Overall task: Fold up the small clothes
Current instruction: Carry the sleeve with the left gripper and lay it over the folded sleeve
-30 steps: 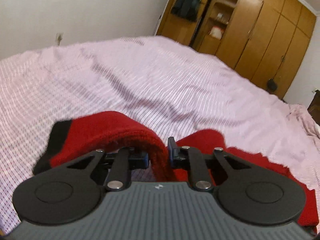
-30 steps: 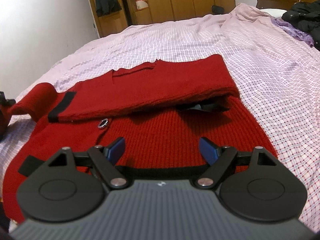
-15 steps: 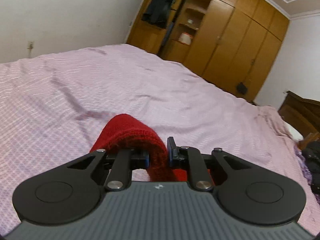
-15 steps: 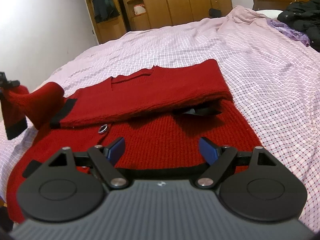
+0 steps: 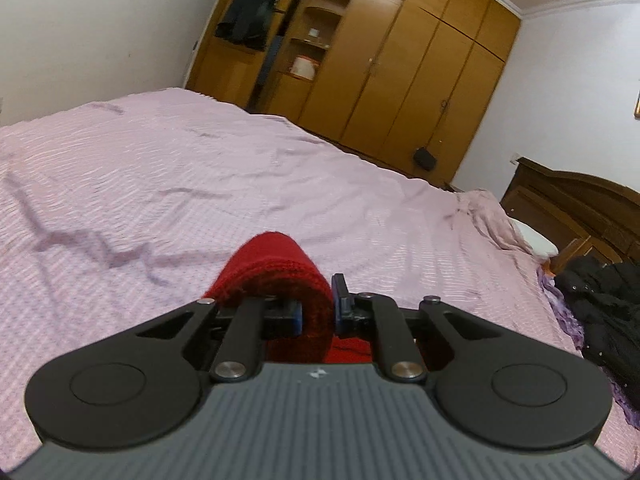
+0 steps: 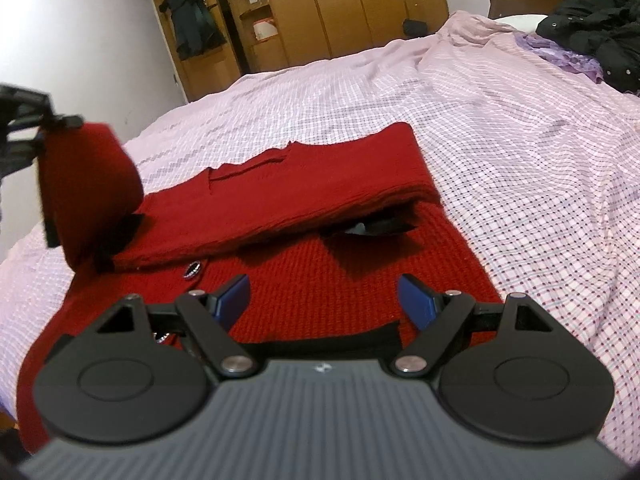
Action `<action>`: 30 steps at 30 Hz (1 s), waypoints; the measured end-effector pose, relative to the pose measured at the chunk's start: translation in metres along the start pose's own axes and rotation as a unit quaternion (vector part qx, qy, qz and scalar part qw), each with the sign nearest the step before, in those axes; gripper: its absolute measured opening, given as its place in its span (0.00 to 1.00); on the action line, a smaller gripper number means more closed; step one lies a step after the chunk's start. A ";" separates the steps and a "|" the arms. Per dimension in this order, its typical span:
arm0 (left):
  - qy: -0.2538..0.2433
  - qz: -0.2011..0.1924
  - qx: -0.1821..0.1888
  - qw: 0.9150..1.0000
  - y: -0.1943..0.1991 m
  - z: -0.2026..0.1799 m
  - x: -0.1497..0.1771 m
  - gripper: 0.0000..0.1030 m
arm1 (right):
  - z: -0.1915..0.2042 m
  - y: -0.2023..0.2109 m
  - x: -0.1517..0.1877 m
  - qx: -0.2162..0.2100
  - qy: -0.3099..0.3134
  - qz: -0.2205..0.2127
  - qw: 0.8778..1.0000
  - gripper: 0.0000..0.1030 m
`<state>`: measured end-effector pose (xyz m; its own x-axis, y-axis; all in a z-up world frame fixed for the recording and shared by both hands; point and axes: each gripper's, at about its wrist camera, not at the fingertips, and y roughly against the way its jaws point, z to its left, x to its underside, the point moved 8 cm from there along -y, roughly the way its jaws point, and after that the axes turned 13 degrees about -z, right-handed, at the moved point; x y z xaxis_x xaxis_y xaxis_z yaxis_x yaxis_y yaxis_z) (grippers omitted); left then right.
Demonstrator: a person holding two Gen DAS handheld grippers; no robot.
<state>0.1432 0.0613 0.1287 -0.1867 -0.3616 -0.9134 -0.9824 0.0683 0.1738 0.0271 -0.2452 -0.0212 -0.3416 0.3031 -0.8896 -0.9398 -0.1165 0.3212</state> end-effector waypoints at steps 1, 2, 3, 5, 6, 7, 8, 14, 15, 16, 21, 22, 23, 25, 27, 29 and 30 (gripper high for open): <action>0.000 0.001 0.003 1.000 -0.006 -0.009 0.001 0.14 | -0.001 0.000 0.000 0.001 -0.003 -0.001 1.000 0.80; -0.001 0.002 0.006 1.000 -0.011 -0.018 0.003 0.14 | -0.002 0.000 0.000 0.002 -0.007 -0.002 1.000 0.80; -0.004 0.002 0.009 1.000 -0.016 -0.025 0.005 0.14 | -0.004 0.000 0.000 0.004 -0.011 -0.002 1.000 0.80; -0.011 0.003 0.018 1.000 -0.024 -0.044 0.012 0.14 | -0.007 0.000 0.001 0.006 -0.017 -0.003 1.000 0.80; -0.013 0.008 0.021 1.000 -0.029 -0.050 0.017 0.14 | -0.008 0.000 0.002 0.006 -0.020 -0.003 1.000 0.80; -0.014 0.018 0.024 0.999 -0.035 -0.056 0.025 0.14 | -0.009 0.000 0.002 0.007 -0.021 -0.003 1.000 0.80; -0.013 0.029 0.026 0.999 -0.042 -0.060 0.034 0.14 | -0.011 0.000 0.002 0.007 -0.023 -0.003 1.000 0.80; -0.037 0.107 0.037 0.993 -0.072 -0.073 0.100 0.14 | -0.017 0.001 0.005 0.007 -0.035 -0.004 0.999 0.80; -0.046 0.124 0.042 0.990 -0.075 -0.075 0.113 0.14 | -0.018 0.000 0.006 0.007 -0.036 -0.003 0.999 0.79; -0.052 0.136 0.047 0.988 -0.077 -0.075 0.123 0.15 | -0.018 0.000 0.007 0.006 -0.036 -0.003 0.999 0.79; -0.096 0.181 0.059 0.977 -0.079 -0.083 0.161 0.28 | -0.019 -0.002 0.008 0.005 -0.034 -0.004 0.999 0.79; -0.098 0.192 0.060 0.974 -0.077 -0.082 0.166 0.39 | -0.019 -0.002 0.009 0.005 -0.033 -0.004 0.999 0.79; -0.097 0.199 0.061 0.973 -0.075 -0.080 0.170 0.50 | -0.020 -0.001 0.009 0.005 -0.034 -0.004 0.999 0.79; -0.093 0.200 0.062 0.973 -0.068 -0.076 0.174 0.59 | -0.020 -0.001 0.009 0.004 -0.036 -0.004 0.999 0.79; -0.096 0.197 0.061 0.974 -0.060 -0.072 0.176 0.62 | -0.021 -0.001 0.009 0.004 -0.038 -0.004 0.999 0.79; -0.100 0.198 0.064 0.973 -0.052 -0.069 0.174 0.63 | -0.021 -0.002 0.010 0.004 -0.037 -0.003 0.999 0.79; -0.102 0.199 0.066 0.972 -0.046 -0.066 0.172 0.63 | -0.021 -0.002 0.010 0.004 -0.036 -0.003 0.999 0.79</action>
<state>0.1563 -0.0656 -0.0121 -0.5352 -0.0913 -0.8398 -0.8214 0.2879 0.4923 0.0257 -0.2622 -0.0372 -0.3347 0.3711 -0.8662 -0.9420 -0.1064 0.3184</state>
